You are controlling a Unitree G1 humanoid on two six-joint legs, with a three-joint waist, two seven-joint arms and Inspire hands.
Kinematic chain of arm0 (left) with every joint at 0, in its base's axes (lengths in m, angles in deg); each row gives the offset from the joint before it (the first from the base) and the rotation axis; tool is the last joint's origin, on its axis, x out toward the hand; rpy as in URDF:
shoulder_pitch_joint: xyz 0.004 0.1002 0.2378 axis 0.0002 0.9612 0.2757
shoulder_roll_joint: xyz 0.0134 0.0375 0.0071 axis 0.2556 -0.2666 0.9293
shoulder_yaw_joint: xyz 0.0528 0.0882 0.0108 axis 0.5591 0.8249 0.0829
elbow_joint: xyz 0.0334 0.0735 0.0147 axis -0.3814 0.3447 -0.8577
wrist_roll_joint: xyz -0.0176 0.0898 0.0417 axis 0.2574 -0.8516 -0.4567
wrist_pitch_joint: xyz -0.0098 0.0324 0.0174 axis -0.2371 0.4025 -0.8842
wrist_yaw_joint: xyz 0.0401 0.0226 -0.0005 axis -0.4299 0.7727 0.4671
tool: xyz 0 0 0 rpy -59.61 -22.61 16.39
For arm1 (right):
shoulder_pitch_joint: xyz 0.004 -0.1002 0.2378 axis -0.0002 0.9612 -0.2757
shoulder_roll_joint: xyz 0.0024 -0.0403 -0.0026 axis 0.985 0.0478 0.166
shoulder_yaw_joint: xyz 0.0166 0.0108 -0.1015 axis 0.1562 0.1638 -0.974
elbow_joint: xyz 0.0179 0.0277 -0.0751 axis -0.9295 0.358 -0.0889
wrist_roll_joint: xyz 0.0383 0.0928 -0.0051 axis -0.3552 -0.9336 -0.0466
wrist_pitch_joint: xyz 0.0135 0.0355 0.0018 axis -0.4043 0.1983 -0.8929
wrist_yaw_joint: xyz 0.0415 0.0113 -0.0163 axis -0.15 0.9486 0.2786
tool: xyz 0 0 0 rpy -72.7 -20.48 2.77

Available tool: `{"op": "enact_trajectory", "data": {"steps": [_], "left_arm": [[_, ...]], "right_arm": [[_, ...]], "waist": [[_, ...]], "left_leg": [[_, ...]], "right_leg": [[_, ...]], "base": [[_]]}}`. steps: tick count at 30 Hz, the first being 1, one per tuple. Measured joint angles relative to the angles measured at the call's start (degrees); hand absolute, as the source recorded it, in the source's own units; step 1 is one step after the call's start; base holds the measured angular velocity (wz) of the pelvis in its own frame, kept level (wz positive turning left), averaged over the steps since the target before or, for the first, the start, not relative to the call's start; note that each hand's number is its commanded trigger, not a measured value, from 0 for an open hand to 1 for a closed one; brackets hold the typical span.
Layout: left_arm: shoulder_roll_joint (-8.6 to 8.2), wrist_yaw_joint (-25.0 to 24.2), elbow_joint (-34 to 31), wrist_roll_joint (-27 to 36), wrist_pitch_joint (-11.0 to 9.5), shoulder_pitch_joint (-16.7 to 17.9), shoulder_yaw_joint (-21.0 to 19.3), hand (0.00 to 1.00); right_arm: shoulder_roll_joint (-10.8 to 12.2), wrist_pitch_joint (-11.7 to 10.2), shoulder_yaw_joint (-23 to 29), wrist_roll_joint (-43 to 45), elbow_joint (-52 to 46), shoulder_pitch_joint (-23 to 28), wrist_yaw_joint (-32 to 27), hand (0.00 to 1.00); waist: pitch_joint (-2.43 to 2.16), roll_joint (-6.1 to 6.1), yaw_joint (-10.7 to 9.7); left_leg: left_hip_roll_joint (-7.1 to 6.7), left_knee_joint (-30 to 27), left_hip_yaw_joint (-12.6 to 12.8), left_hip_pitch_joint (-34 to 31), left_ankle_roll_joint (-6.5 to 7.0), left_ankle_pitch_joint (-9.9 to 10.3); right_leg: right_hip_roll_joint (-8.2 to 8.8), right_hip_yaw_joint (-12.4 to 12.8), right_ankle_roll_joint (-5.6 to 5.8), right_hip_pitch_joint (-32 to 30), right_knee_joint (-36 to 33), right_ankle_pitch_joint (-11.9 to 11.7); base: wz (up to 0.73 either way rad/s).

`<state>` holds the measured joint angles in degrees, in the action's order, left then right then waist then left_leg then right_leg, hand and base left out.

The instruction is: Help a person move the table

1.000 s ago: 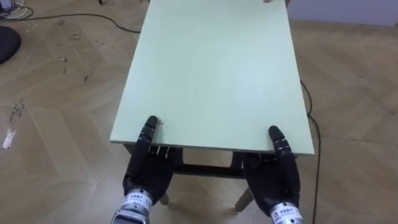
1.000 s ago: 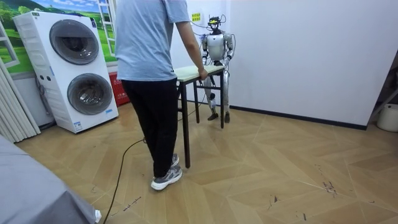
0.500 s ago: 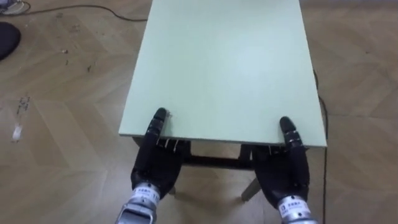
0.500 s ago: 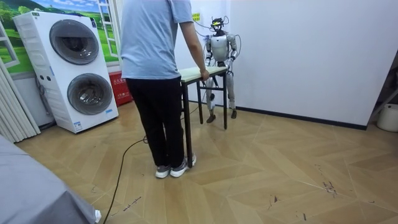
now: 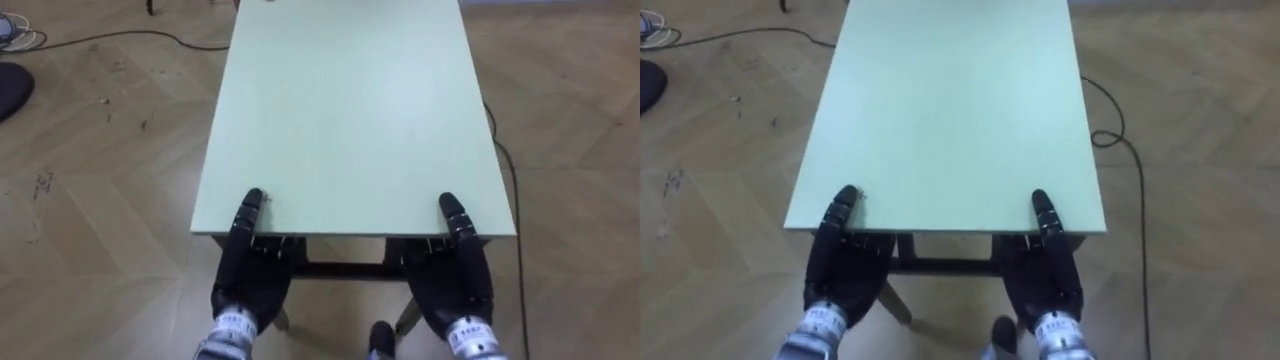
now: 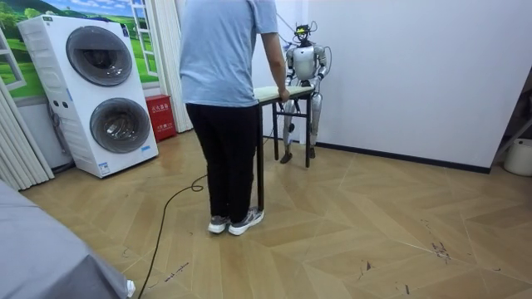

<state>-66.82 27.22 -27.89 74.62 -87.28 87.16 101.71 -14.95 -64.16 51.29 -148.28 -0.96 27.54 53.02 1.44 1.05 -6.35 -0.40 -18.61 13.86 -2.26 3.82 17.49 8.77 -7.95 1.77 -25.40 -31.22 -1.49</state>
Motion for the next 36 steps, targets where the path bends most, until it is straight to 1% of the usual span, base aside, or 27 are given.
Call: {"op": "enact_trajectory", "data": {"steps": [1, 2, 3, 4, 5, 6, 7, 8, 9, 11, 12, 13, 14, 16, 19, 21, 23, 24, 25, 26, 27, 28, 31, 32, 33, 34, 36], "left_arm": [[0.36, 0.18, -0.09, 0.01, 0.36, -0.13, 0.19, 1.0], [0.31, 0.27, -0.09, 0.04, 0.44, -0.12, 0.19, 1.0], [-0.06, 0.39, -0.08, 0.05, 0.58, -0.12, 0.16, 1.0], [-0.38, 0.44, -0.06, 0.02, 0.61, -0.11, 0.08, 1.0], [-0.41, 0.44, -0.07, 0.02, 0.61, -0.03, -0.01, 1.0], [-0.42, 0.42, -0.26, -0.19, 0.61, 0.04, -0.3, 1.0], [-0.59, 0.42, -0.47, -0.87, 0.61, -0.01, -0.69, 1.0], [-0.6, 0.42, -0.59, -1.0, 0.57, -0.02, -0.78, 1.0], [-0.42, 0.4, -0.98, -1.05, 0.31, -0.01, -0.76, 1.0], [-0.02, 0.39, -1.68, -1.22, 0.12, 0.0, -1.52, 1.0], [0.08, 0.33, -1.95, -1.49, 0.04, 0.04, -1.77, 1.0], [0.13, 0.34, -1.95, -1.83, 0.07, 0.09, -1.74, 1.0], [0.13, 0.34, -1.95, -2.21, 0.09, 0.15, -1.81, 1.0], [0.15, 0.32, -1.95, -2.45, 0.12, 0.16, -1.98, 1.0], [0.17, 0.31, -1.99, -2.44, 0.64, 0.17, -2.08, 1.0], [0.15, 0.26, -2.01, -2.41, 0.65, 0.17, -2.08, 1.0], [0.17, 0.24, -2.06, -2.3, 0.68, 0.17, -2.11, 1.0], [0.31, 0.23, -2.36, -2.28, 0.74, 0.18, -2.1, 1.0], [0.36, 0.01, -2.39, -2.28, 0.71, 0.21, -2.05, 1.0], [0.36, -0.02, -2.39, -2.28, 0.71, 0.24, -1.99, 1.0], [0.27, -0.01, -2.39, -2.16, 0.73, 0.37, -1.89, 1.0], [0.05, -0.01, -2.38, -2.13, 0.77, 0.42, -1.83, 1.0], [-0.38, -0.19, -2.38, -2.13, 0.76, 0.95, -1.84, 1.0], [-0.42, -0.25, -2.38, -2.13, 0.75, 1.1, -1.8, 1.0], [-0.62, -0.34, -2.38, -2.12, 0.75, 1.28, -1.77, 1.0], [-0.69, -0.33, -2.38, -2.12, 0.75, 1.32, -1.77, 1.0], [-0.86, -0.33, -2.41, -2.13, 0.72, 1.31, -1.75, 1.0]], "right_arm": [[0.15, -0.11, -0.12, -0.19, -0.18, 0.59, 0.01, 1.0], [0.08, -0.26, -0.39, -0.22, -0.19, 0.6, 0.01, 1.0], [0.0, -0.83, -0.82, -0.39, -0.19, 0.58, 0.0, 1.0], [-0.21, -1.87, -1.57, -0.94, -0.2, 0.42, 0.0, 1.0], [-0.39, -2.3, -1.87, -1.19, -0.2, 0.34, 0.0, 1.0], [-0.38, -2.41, -2.17, -1.4, -0.21, 0.26, 0.0, 1.0], [-0.25, -2.43, -2.46, -1.51, -0.21, 0.07, 0.01, 1.0], [-0.26, -2.45, -2.55, -1.69, -0.21, -0.08, 0.0, 1.0], [-0.35, -2.43, -2.81, -1.76, -0.21, -0.6, -0.01, 1.0], [-0.25, -2.45, -3.22, -1.93, -0.21, -1.32, -0.07, 1.0], [-0.14, -2.43, -3.32, -1.99, -0.12, -1.75, -0.1, 1.0], [-0.11, -2.47, -3.5, -2.01, 0.16, -1.93, -0.1, 1.0], [0.0, -2.5, -3.58, -2.01, 0.27, -1.92, -0.09, 1.0], [0.67, -2.78, -3.84, -2.01, 0.46, -1.94, -0.1, 1.0], [0.73, -3.05, -3.87, -1.96, 0.61, -1.96, -0.1, 1.0], [0.72, -3.48, -3.94, -1.96, 0.61, -2.19, -0.1, 1.0], [0.66, -3.65, -3.6, -1.97, 0.61, -2.25, -0.17, 1.0], [0.62, -3.54, -3.43, -1.97, 0.61, -2.35, -0.16, 1.0], [0.49, -3.53, -3.4, -1.96, 0.61, -2.53, -0.16, 1.0], [0.33, -3.53, -3.4, -1.93, 0.61, -2.61, -0.16, 1.0], [-0.14, -3.49, -3.4, -1.93, 0.62, -2.72, -0.17, 1.0], [-0.19, -3.51, -3.27, -1.93, 0.64, -2.82, -0.18, 1.0], [-0.59, -3.44, -3.19, -1.74, 0.64, -2.82, -0.18, 1.0], [-0.68, -3.46, -3.26, -1.67, 0.64, -2.82, -0.18, 1.0], [-0.75, -3.48, -3.16, -1.61, 0.61, -2.84, -0.18, 1.0], [-0.83, -3.5, -2.97, -1.33, 0.61, -2.88, -0.18, 1.0], [-0.81, -3.8, -2.93, -1.3, 0.6, -2.91, -0.18, 1.0]], "waist": [[-0.07, -0.39, -0.26], [-0.07, -0.39, -0.26], [-0.06, -0.4, 0.24], [-0.05, -0.58, 1.89], [-0.01, -0.7, 2.44], [0.04, -0.97, 3.31], [0.07, -1.02, 3.7], [0.03, -0.97, 3.6], [0.06, -1.19, 3.91], [0.0, -2.07, 5.53], [-0.03, -2.54, 6.23], [-0.05, -2.63, 6.53], [-0.06, -2.66, 6.63], [-0.02, -3.03, 7.14], [0.0, -3.04, 8.24], [0.0, -3.03, 8.69], [0.02, -2.94, 8.56], [0.06, -2.78, 8.4], [0.05, -2.56, 8.44], [0.05, -2.41, 8.43], [0.09, -2.02, 8.3], [0.22, -1.79, 8.15], [0.32, -1.47, 7.9], [0.3, -1.31, 7.85], [0.21, -0.88, 7.84], [0.07, -0.48, 7.74], [-0.03, -0.25, 7.84]], "left_leg": [[0.26, 0.45, 2.42, -0.26, 0.19, -0.84], [0.34, 0.58, 3.7, -0.38, 0.36, -1.09], [0.21, 0.58, 5.42, -0.62, 0.75, -1.36], [-0.18, 0.52, 6.85, -0.54, 0.89, -1.44], [-0.33, 0.36, 7.5, -0.66, 0.9, -1.43], [-0.49, -0.32, 7.9, -1.52, 0.92, -1.43], [-0.45, -1.07, 7.84, -2.41, 0.99, -1.65], [-0.34, -1.13, 7.78, -2.81, 0.99, -1.84], [-0.26, -0.73, 7.72, -3.51, 1.09, -2.28], [-0.28, -0.4, 7.72, -4.74, 1.31, -2.78], [0.01, -0.69, 7.63, -5.52, 1.38, -2.88], [0.65, -1.02, 7.54, -5.94, 1.37, -2.89], [0.96, -1.05, 7.37, -6.02, 1.35, -2.97], [1.83, -1.03, 7.43, -6.2, 1.4, -3.1], [2.28, -1.22, 7.4, -6.77, 1.45, -3.12], [2.53, -1.6, 7.14, -7.12, 1.45, -3.12], [2.67, -2.33, 5.8, -7.7, 1.43, -3.11], [2.72, -2.86, 4.74, -8.32, 1.42, -3.11], [2.75, -3.03, 4.15, -8.62, 1.4, -3.12], [2.73, -3.06, 3.84, -8.6, 1.38, -3.13], [2.66, -3.13, 3.04, -8.41, 1.32, -3.17], [2.5, -3.11, 2.04, -8.18, 1.22, -3.23], [2.07, -3.16, 0.06, -8.2, 0.92, -3.42], [2.05, -3.14, -0.16, -8.26, 0.88, -3.44], [2.0, -3.04, -0.56, -8.47, 0.78, -3.5], [1.7, -2.92, -1.59, -8.84, 0.8, -3.69], [1.4, -2.97, -2.38, -8.97, 0.82, -4.05]], "right_leg": [[0.5, 0.2, -0.34, 1.17, -7.93, 6.07], [0.96, 0.01, -0.07, 2.14, -10.8, 8.33], [1.94, 0.16, 0.29, 5.0, -14.44, 11.8], [2.6, 0.91, 1.04, 8.12, -15.45, 14.27], [2.89, 1.06, 1.39, 9.83, -14.73, 15.42], [3.04, 1.06, 2.52, 11.96, -11.34, 17.14], [2.23, 0.56, 2.73, 12.36, -8.27, 17.51], [1.88, 0.52, 2.73, 12.48, -6.84, 17.51], [1.21, 0.59, 2.72, 12.78, -3.64, 17.51], [0.57, 0.43, 2.64, 13.56, 0.71, 17.46], [-0.14, 0.38, 1.99, 14.28, 4.08, 17.07], [-1.01, 0.28, 1.93, 15.15, 6.7, 15.91], [-1.34, 0.0, 1.83, 15.6, 7.83, 15.29], [-2.53, -0.18, 1.77, 16.59, 11.32, 13.34], [-3.13, -0.2, 1.83, 17.16, 13.64, 11.94], [-3.46, -0.21, 1.87, 17.73, 14.69, 11.49], [-3.58, -1.36, 1.81, 18.5, 15.42, 11.42], [-3.61, -2.34, 1.81, 18.62, 15.49, 11.43], [-3.6, -3.23, 1.74, 18.94, 15.49, 11.47], [-3.6, -3.55, 1.65, 19.19, 15.58, 11.53], [-3.56, -4.58, 1.59, 19.98, 15.66, 11.59], [-3.35, -6.33, 1.49, 20.86, 15.61, 11.77], [-3.15, -8.81, 1.35, 22.14, 15.55, 12.38], [-3.14, -9.3, 1.34, 22.31, 15.55, 12.4], [-3.15, -9.61, 1.37, 22.52, 15.56, 12.41], [-3.15, -9.79, 1.42, 22.7, 15.61, 12.45], [-3.07, -9.9, 1.46, 23.1, 15.69, 12.47]], "base": [[0.4], [0.1], [-0.28], [-0.43], [-0.49], [-0.3], [-0.18], [-0.18], [-0.31], [-0.44], [-0.37], [-0.24], [-0.08], [-0.04], [-0.02], [0.1], [0.32], [0.42], [0.39], [0.33], [0.42], [0.46], [0.46], [0.39], [0.43], [0.44], [0.45]]}}
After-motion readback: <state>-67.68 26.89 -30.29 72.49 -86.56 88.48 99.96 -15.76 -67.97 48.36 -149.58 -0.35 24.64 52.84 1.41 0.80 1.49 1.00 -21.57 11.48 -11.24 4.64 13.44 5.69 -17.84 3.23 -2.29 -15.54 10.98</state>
